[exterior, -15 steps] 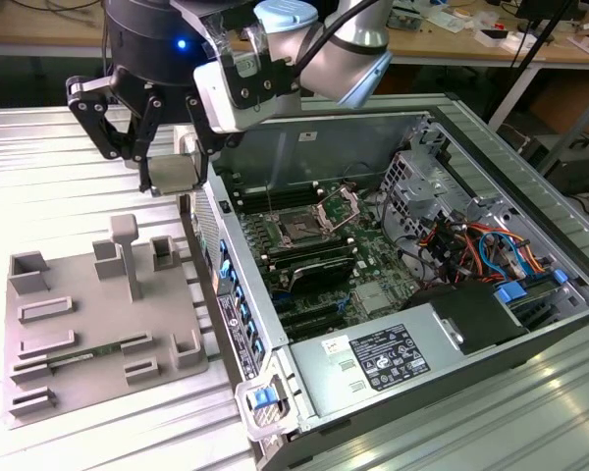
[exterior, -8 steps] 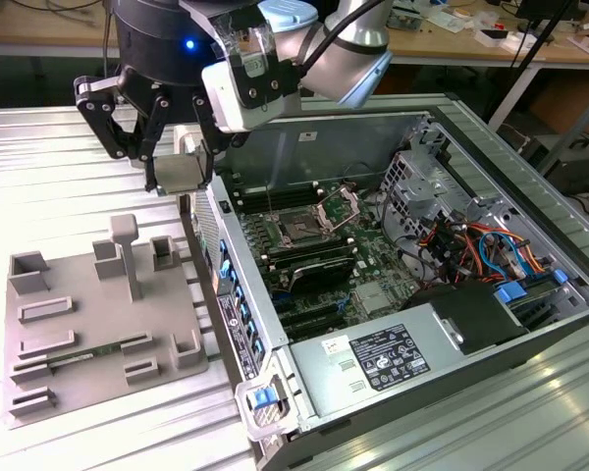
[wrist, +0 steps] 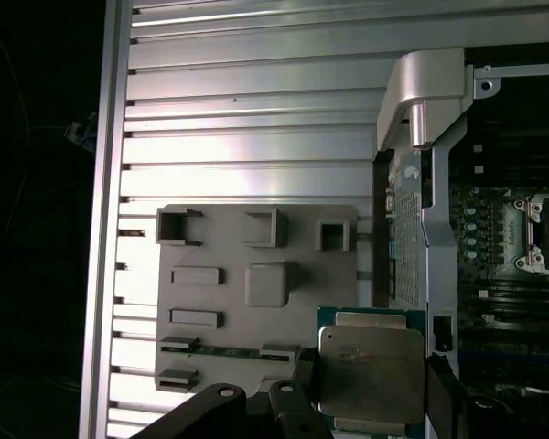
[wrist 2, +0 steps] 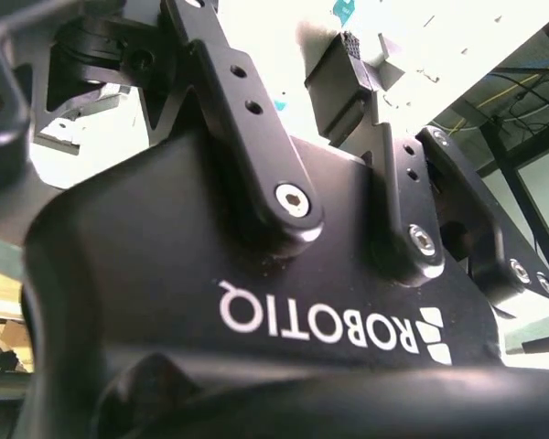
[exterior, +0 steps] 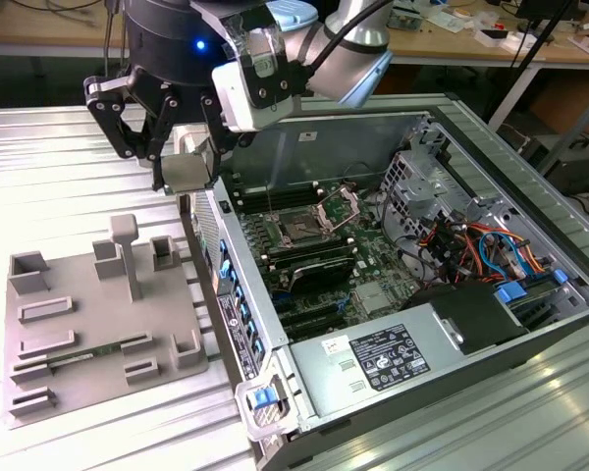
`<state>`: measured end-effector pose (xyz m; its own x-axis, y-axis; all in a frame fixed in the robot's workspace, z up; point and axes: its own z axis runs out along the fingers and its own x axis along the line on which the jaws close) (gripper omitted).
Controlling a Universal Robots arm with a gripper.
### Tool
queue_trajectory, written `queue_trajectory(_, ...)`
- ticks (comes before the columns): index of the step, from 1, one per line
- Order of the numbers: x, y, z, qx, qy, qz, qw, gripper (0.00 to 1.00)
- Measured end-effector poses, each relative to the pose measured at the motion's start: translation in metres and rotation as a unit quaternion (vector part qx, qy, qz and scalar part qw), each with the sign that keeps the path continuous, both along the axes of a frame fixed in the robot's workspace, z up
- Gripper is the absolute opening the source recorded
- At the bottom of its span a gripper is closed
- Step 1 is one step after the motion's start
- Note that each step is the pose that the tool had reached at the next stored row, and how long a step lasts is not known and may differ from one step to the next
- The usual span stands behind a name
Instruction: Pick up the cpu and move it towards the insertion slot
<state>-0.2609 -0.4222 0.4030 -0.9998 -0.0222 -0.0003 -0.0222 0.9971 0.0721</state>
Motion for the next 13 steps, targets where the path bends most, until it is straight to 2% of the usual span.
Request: queue_trajectory(13, 0.0116, 0.0000, -0.0003, 0.0000, 0.0000, 0.000, 1.00000, 0.55)
